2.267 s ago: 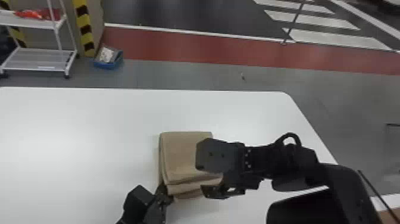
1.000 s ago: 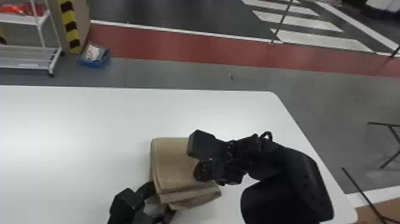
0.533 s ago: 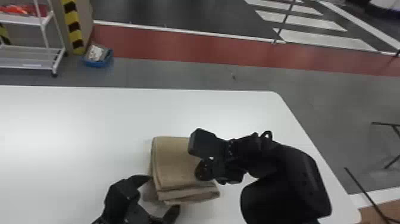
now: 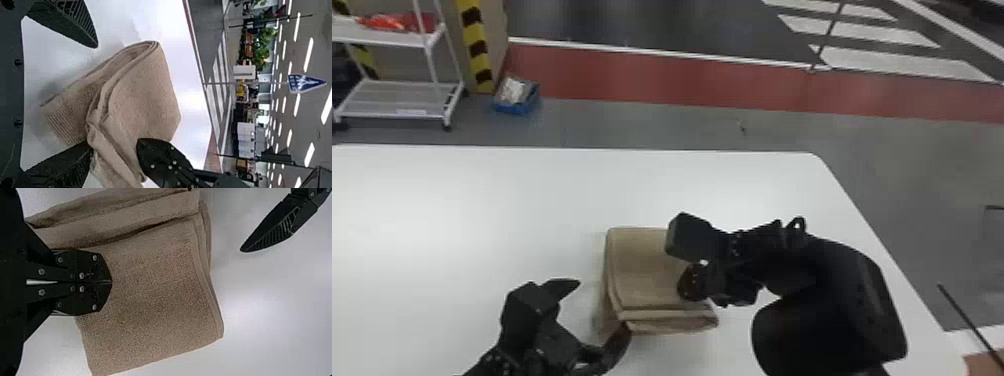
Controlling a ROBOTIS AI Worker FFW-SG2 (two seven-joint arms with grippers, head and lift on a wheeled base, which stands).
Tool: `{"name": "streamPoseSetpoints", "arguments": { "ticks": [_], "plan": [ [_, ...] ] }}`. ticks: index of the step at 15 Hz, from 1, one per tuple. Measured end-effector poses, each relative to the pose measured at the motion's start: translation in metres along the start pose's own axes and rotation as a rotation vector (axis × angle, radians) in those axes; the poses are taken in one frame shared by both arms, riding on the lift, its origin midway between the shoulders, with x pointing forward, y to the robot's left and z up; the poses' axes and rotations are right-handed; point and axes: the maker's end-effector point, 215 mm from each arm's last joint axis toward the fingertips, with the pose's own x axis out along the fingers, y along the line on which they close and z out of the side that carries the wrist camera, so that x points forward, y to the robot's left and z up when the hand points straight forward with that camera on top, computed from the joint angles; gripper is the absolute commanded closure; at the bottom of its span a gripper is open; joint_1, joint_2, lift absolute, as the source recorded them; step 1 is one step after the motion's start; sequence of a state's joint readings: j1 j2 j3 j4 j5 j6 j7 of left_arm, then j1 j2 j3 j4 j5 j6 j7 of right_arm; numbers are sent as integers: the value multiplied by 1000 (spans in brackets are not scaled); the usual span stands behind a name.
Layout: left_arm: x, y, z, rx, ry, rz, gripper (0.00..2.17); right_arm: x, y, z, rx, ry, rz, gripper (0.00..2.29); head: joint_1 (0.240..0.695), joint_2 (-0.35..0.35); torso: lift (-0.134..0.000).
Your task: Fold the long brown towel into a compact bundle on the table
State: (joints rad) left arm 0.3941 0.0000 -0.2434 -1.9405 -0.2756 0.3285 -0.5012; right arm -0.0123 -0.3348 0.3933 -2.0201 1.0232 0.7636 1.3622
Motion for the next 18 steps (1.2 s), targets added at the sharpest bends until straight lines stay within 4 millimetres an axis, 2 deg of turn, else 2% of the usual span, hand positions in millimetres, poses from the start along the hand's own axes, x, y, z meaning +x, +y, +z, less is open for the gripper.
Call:
{"name": "streamPoseSetpoints", "arguments": {
  "ticks": [6,10,12,14,18],
  "plan": [
    [-10,25,7,-24,-11,53,22,-1,-12,4,30,-22,-6,1602,695,-163,-125],
    [-12,28,6,-35,-1,63,22,-18,-35,21,84,-105,-34,1598,695,-145,-125],
    [-12,28,7,-35,-2,62,26,-28,-53,33,113,-150,-55,1602,695,-138,-125],
    [-13,26,8,-35,-4,61,26,-25,-66,35,136,-156,-56,1602,695,-137,-125],
    [-20,26,9,-46,-11,66,26,-1,-75,13,156,-91,-28,1602,695,-149,-125]
  ]
}}
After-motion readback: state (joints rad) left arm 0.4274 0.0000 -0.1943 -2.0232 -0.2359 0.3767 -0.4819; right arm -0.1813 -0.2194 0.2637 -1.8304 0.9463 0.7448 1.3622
